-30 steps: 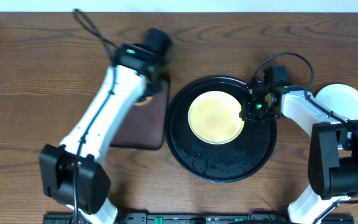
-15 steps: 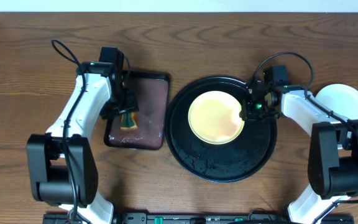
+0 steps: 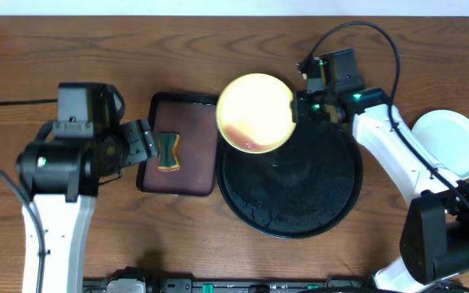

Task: Clean dirty plates on tray and stack at the side

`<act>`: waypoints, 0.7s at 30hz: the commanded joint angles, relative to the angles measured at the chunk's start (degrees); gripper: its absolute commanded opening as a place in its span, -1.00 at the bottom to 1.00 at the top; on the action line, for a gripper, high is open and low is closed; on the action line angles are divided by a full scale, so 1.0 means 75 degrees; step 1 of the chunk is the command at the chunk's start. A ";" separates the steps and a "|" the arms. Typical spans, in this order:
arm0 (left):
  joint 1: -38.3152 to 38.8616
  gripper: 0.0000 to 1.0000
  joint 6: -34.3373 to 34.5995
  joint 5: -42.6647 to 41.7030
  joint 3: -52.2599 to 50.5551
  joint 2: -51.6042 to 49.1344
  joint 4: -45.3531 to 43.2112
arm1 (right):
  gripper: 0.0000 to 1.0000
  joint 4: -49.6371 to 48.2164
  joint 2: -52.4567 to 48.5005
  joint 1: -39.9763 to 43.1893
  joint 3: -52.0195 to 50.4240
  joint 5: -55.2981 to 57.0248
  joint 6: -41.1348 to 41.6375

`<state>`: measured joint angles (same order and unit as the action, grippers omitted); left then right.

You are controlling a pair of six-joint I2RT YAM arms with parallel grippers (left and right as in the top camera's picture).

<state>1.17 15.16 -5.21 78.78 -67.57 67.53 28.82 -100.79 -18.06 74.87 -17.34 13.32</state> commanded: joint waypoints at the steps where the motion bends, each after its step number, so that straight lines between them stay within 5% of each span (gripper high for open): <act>1: -0.0038 0.63 -0.0017 0.0152 0.0093 0.0391 0.0026 | -0.98 -0.0554 0.0096 -0.0560 0.0361 -0.0525 0.1408; 10: -0.0038 0.64 -0.0017 0.0152 0.0093 0.0487 0.0026 | -0.98 -0.2305 0.0006 -0.2664 0.0361 0.2597 0.0577; 15: -0.0038 0.64 -0.0017 0.0152 0.0090 0.0463 0.0026 | -0.97 -0.3908 -0.0210 -0.3675 0.0361 0.4211 -0.2087; 21: -0.0038 0.65 -0.0017 0.0152 0.0090 0.0463 0.0026 | -0.98 -0.4564 -0.0210 -0.3707 0.0361 0.4255 -0.3220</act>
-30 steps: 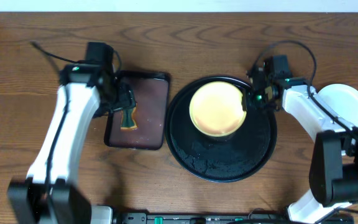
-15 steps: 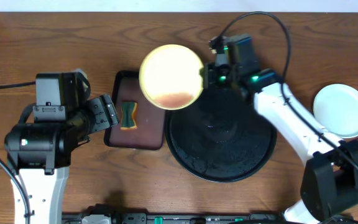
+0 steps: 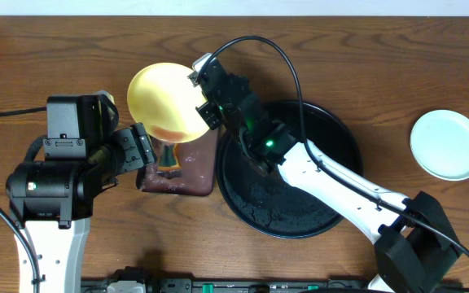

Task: Clean dirty plates on tray and stack at the side

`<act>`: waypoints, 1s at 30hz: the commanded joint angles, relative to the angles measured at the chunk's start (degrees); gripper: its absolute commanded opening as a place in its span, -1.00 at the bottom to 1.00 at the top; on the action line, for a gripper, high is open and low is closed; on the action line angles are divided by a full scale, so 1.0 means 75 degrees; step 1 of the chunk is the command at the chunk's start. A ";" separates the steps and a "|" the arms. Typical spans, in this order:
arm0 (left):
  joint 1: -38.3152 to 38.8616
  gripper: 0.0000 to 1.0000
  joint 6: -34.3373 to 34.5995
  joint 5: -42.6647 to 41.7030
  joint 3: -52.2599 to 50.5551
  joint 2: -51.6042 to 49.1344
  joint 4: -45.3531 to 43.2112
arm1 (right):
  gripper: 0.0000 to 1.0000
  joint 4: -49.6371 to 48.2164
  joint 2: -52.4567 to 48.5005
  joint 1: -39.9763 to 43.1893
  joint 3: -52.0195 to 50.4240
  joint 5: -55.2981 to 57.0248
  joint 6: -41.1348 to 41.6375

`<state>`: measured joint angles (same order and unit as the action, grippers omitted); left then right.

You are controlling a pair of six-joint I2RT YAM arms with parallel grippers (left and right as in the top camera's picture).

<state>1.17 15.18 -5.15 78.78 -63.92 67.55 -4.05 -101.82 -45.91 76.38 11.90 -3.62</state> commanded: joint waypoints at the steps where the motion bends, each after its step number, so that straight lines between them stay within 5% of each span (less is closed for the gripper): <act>1: -0.0038 0.64 -0.0020 0.0143 0.0090 -0.0023 0.0023 | -0.98 -0.0204 -0.0070 0.0006 0.0160 0.0356 -0.1064; 15: -0.0038 0.65 -0.0020 0.0143 0.0090 -0.0023 0.0023 | -0.98 -0.0600 -0.0064 -0.0490 0.0160 0.1868 -0.3754; 30: -0.0038 0.65 -0.0020 0.0143 0.0090 -0.0023 0.0023 | -0.98 -0.1317 -0.0055 -0.0924 0.0160 0.2809 -0.4316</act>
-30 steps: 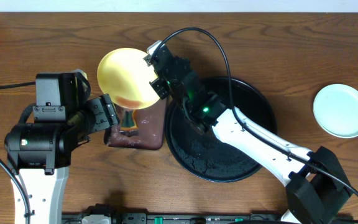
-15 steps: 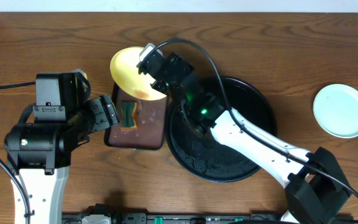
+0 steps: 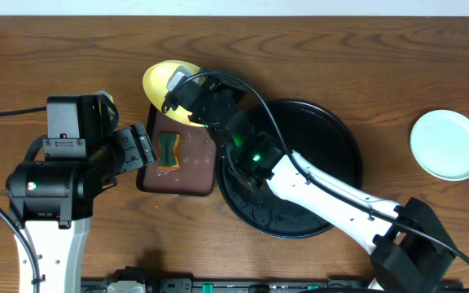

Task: Clean dirty plates on tray and stack at the side

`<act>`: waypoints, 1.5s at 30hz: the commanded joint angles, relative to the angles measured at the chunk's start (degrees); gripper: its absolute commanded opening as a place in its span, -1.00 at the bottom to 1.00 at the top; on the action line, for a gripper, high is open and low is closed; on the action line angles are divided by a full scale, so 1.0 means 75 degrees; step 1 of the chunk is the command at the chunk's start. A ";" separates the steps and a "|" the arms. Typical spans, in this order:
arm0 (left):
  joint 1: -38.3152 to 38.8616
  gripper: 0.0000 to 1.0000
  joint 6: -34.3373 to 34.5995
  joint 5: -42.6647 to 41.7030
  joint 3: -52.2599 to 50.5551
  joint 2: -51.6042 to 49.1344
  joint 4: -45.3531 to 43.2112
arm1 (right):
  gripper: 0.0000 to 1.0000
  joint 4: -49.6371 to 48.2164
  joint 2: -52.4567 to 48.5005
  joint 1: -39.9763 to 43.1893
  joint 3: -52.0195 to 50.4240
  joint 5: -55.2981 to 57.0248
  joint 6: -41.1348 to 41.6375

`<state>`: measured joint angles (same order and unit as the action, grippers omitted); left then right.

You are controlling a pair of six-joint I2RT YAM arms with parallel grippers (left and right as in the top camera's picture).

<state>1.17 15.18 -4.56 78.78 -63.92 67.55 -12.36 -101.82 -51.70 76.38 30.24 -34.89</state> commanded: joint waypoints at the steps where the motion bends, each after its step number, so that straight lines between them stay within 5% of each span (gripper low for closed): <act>1: -0.0038 0.65 -0.0020 0.0064 0.0090 -0.0023 0.0023 | -0.98 -0.0268 -0.0052 -0.0169 0.0160 0.0367 -0.0216; 45: -0.0038 0.66 -0.0020 0.0064 0.0090 -0.0023 0.0023 | -0.98 -0.0280 0.0029 -0.0420 0.0160 0.0793 -0.0670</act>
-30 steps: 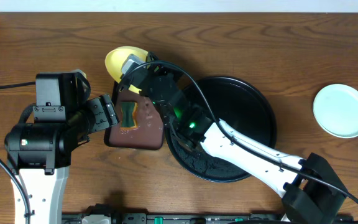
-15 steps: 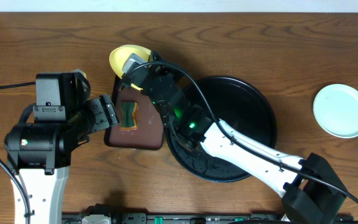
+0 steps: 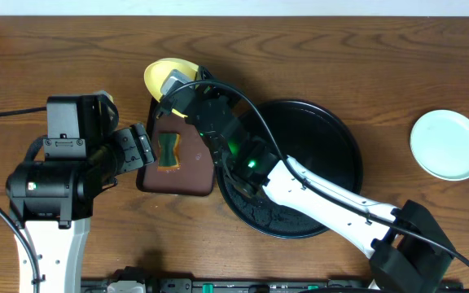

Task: Clean dirty plates on tray and stack at the side

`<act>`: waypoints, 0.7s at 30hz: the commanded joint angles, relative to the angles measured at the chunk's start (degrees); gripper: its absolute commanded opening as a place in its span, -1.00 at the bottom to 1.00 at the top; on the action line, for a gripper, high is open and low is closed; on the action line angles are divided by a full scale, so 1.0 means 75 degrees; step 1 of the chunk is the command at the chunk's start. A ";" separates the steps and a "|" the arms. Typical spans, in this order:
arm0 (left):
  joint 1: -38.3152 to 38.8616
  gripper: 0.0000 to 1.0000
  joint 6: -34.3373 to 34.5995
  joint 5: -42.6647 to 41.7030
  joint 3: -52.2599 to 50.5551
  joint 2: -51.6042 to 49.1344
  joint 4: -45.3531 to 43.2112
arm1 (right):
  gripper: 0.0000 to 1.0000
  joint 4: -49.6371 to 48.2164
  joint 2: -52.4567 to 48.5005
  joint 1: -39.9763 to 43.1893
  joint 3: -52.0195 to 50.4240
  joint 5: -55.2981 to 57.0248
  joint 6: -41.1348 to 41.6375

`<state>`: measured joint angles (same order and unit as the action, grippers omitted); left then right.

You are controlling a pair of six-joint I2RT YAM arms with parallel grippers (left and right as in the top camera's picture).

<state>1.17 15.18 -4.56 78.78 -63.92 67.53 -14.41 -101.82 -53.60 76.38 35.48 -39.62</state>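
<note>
A yellow plate [image 3: 157, 75] stands tilted on edge over the far end of the small brown tray [image 3: 195, 175]. My right gripper [image 3: 181, 94] is shut on the plate's near rim; its wrist hides most of the plate. A green-and-brown sponge [image 3: 168, 150] lies on the brown tray. At that tray's left edge, just left of the sponge, my left gripper [image 3: 142, 148] is open and holds nothing.
A large round black tray [image 3: 320, 155] sits right of the brown tray, with my right arm stretched across it. A white plate [image 3: 447, 145] lies alone at the far right. Cables run along the back of the wooden table.
My right wrist has shifted slightly to the left over the brown tray's far end, covering a bit more of the yellow plate. The left arm and the sponge have not moved.
My right gripper first held the yellow plate face up above the black tray's far left rim. Then the plate was over the brown tray beside my left gripper. Then it stood tilted at the brown tray's far end, where it remains.
</note>
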 commanded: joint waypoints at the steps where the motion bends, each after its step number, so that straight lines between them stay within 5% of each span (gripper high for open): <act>1: -0.0038 0.66 -0.0020 0.0064 0.0090 -0.0023 0.0026 | -0.98 0.0102 0.0029 -0.0166 0.0160 0.0085 0.0055; 5: -0.0038 0.66 -0.0020 0.0064 0.0090 -0.0023 0.0026 | -0.98 0.1338 0.0029 -0.0111 0.0160 -0.0629 0.0656; 9: -0.0038 0.66 -0.0020 0.0064 0.0090 -0.0023 0.0026 | -0.98 0.0726 0.0035 0.0085 0.0160 0.0874 0.1003; 13: -0.0038 0.66 -0.0020 0.0064 0.0090 -0.0023 0.0026 | -0.98 0.0988 0.0035 -0.0073 0.0160 0.0184 0.0006; 15: -0.0038 0.66 -0.0020 0.0064 0.0090 -0.0023 0.0026 | -0.98 0.0956 0.0076 -0.0044 0.0160 0.0236 0.1204; 16: -0.0038 0.66 -0.0020 0.0064 0.0090 -0.0023 0.0026 | -0.98 0.1408 0.0087 -0.0090 0.0160 -0.0731 0.0685; 18: -0.0038 0.66 -0.0020 0.0064 0.0090 -0.0023 0.0026 | -0.98 0.1279 0.0079 -0.0149 0.0160 -0.0137 0.0058; 21: -0.0038 0.66 -0.0020 0.0064 0.0090 -0.0023 0.0026 | -0.98 0.1434 0.0166 -0.0070 0.0160 0.0093 0.1148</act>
<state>1.17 15.18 -4.56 78.78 -63.94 67.53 -5.89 -101.82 -53.60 77.01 35.83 -36.10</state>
